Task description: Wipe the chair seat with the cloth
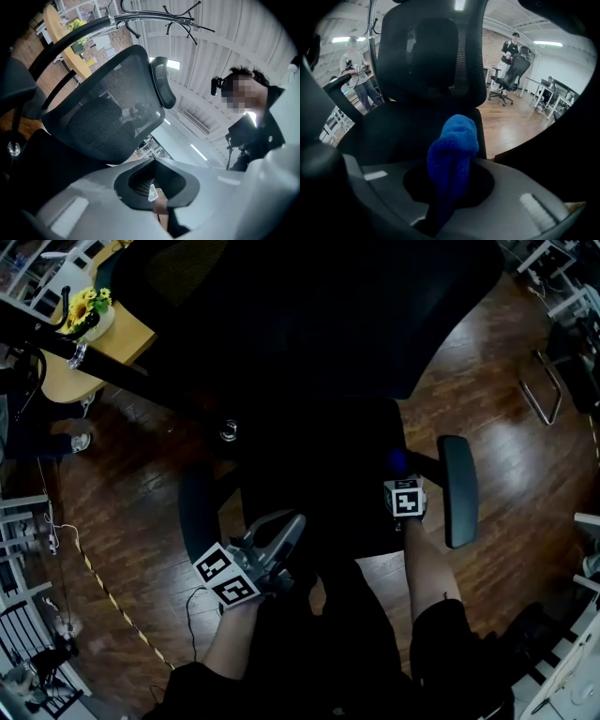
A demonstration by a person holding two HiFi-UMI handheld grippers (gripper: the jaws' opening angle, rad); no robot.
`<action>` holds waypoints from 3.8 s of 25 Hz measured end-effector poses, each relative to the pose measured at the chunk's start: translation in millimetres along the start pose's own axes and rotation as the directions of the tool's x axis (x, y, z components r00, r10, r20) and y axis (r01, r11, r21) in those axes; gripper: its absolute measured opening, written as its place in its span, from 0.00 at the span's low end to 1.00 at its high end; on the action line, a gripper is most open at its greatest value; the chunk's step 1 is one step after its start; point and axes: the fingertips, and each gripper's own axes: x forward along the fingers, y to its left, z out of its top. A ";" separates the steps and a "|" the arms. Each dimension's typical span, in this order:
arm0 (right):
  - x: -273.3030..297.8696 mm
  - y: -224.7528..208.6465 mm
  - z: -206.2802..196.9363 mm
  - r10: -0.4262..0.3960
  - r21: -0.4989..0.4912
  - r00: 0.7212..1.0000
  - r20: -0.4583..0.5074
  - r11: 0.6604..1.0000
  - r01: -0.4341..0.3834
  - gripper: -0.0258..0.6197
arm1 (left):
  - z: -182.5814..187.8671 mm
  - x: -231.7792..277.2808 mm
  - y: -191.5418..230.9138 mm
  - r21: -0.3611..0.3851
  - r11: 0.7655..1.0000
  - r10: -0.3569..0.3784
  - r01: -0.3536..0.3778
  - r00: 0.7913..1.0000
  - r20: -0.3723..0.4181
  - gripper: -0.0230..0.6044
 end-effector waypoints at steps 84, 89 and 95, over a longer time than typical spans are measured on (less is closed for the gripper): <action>-39.2 393.6 -69.6 0.595 -0.093 0.799 -0.086 0.794 -0.601 0.10 | 51.0 -139.7 -0.9 0.044 0.975 0.193 -0.216 0.934 0.301 0.04; -24.6 305.1 -82.9 0.480 0.008 0.876 -0.056 0.877 -0.480 0.10 | 48.9 -109.9 -0.4 0.056 0.984 0.148 -0.167 0.956 0.253 0.04; -42.5 192.0 -88.6 0.312 0.081 0.949 -0.033 0.948 -0.309 0.10 | 43.1 -70.7 -9.8 0.066 0.995 0.057 -0.069 0.985 0.166 0.04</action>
